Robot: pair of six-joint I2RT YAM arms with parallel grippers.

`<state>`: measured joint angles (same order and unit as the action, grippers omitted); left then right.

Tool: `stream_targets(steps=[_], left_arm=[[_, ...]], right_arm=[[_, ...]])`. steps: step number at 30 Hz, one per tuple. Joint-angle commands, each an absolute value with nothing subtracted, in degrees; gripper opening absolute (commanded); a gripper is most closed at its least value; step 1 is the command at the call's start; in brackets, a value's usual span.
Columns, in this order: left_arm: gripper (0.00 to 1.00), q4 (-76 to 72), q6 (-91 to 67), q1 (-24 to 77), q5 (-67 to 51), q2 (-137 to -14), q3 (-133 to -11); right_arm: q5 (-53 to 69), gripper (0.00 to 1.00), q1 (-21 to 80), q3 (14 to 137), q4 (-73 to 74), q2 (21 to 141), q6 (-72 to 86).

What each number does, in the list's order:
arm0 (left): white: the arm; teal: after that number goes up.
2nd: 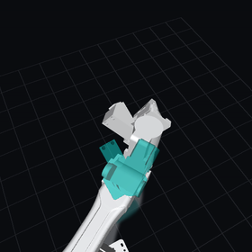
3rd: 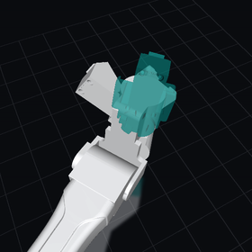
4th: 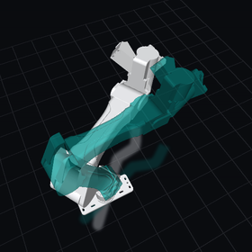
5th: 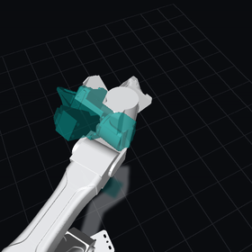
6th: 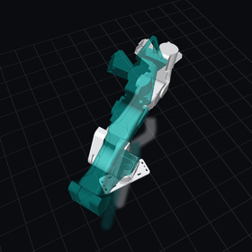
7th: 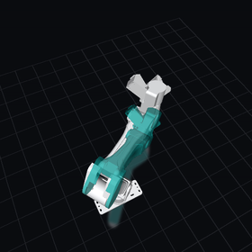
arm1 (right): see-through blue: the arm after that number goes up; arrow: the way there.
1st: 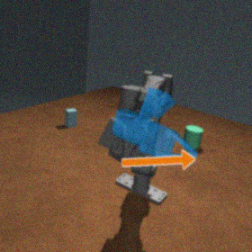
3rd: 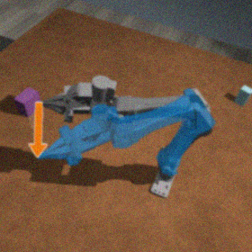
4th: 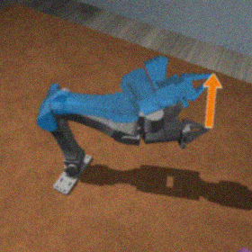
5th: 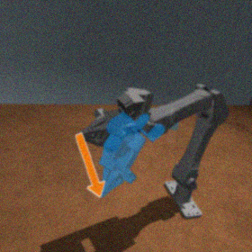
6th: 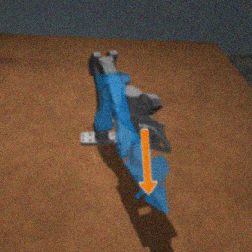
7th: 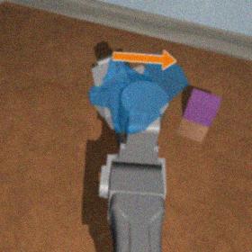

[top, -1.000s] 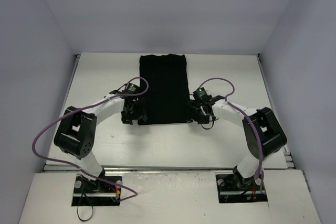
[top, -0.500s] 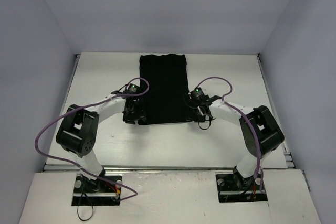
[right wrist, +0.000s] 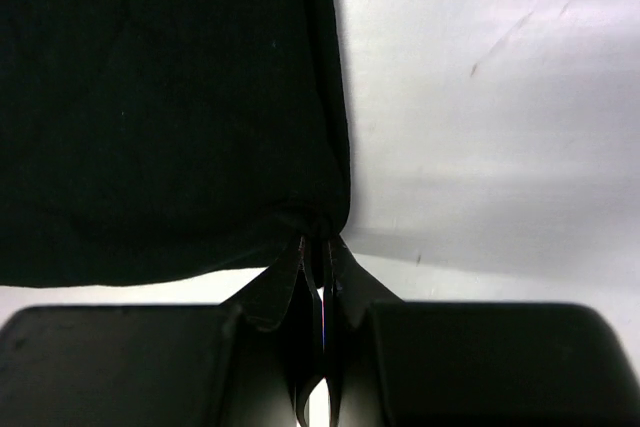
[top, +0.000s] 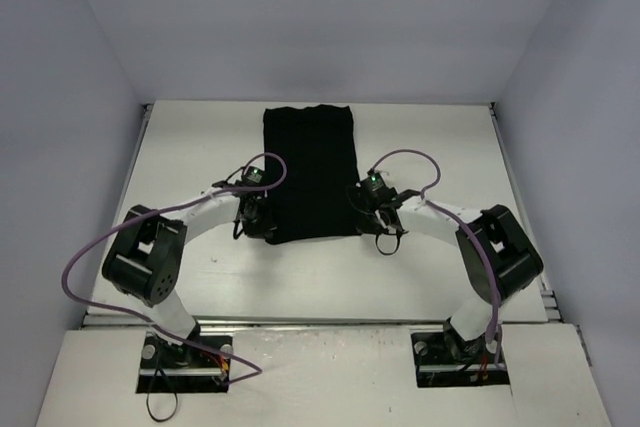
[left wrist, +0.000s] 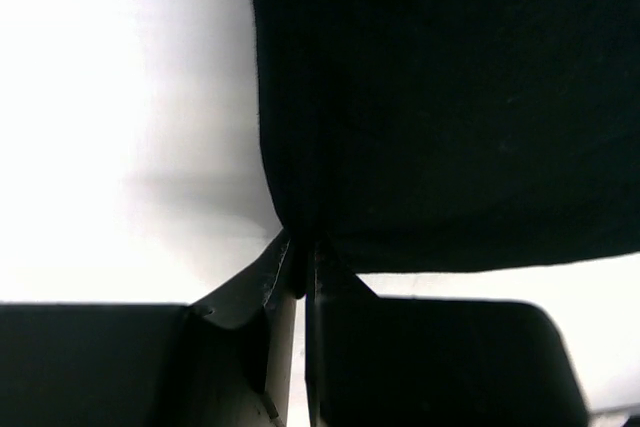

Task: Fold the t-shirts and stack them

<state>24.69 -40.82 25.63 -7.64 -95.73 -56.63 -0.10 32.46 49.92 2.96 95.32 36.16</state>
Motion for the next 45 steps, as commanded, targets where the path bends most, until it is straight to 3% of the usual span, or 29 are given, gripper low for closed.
stream_targets(steps=[1,9,15,24,45], left_arm=[[0.0,37.02,-40.51,27.77,-7.28,-83.92,-49.87],[0.0,46.05,-48.93,33.49,-8.82,-64.95,-43.75],[0.0,54.36,-47.94,33.36,-5.95,-61.76,-54.55],[0.0,53.92,-37.81,23.17,-5.53,-75.02,-78.02],[0.0,48.08,-32.21,11.16,-12.37,-104.18,-103.29]], right_arm=[[-2.04,0.0,37.8,43.23,14.5,86.35,36.49],[-3.9,0.0,46.17,41.17,27.84,70.06,43.59],[-6.25,0.0,45.86,54.1,38.45,69.59,39.58],[-3.33,0.0,36.76,81.72,41.92,86.21,26.08],[3.8,0.0,25.62,123.66,42.71,121.45,16.27]])
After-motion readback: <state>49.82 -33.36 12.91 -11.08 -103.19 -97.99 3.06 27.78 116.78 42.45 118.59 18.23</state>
